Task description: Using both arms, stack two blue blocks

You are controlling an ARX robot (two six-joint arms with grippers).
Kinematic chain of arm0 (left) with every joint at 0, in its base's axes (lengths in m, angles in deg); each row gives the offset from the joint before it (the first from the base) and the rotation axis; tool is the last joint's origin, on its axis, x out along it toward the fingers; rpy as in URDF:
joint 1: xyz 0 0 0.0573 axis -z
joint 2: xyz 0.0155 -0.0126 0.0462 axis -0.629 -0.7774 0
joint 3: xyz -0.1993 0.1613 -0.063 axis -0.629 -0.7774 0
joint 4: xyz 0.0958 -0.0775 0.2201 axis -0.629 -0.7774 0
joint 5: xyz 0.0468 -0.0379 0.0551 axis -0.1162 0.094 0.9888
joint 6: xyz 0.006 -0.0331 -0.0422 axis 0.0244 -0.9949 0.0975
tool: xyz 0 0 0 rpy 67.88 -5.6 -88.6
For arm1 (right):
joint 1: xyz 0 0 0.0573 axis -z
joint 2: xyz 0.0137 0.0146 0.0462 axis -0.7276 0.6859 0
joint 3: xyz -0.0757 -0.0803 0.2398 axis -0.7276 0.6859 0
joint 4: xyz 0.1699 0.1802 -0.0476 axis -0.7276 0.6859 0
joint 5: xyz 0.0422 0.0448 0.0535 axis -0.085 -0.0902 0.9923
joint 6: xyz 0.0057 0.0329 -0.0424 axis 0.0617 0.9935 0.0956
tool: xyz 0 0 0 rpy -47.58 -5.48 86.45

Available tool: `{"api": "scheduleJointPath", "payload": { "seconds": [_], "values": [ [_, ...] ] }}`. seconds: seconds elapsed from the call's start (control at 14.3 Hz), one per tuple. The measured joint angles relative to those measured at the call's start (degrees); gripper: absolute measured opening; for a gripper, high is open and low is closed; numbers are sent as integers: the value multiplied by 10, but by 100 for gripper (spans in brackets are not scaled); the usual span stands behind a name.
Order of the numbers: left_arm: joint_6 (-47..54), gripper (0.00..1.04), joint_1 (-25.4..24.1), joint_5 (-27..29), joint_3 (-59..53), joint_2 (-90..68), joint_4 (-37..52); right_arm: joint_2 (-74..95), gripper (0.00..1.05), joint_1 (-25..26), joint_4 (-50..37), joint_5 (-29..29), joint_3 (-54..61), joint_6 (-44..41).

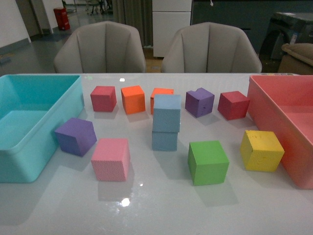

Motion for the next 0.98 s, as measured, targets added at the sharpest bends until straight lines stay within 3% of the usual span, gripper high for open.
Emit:
{"api": "scheduleJointPath", "payload": {
  "seconds": [0.07,0.14,0.56,0.98],
  "values": [
    [0,2,-13,-16,-8,17,-10,0,98,0,0,0,0,0],
    [0,2,-70,-59,-21,45,-24,0,98,0,0,0,0,0],
    [0,2,-66,-69,-56,125,-51,0,98,0,0,0,0,0],
    [0,2,-66,-69,-59,195,-132,0,98,0,0,0,0,0]
  ]
}}
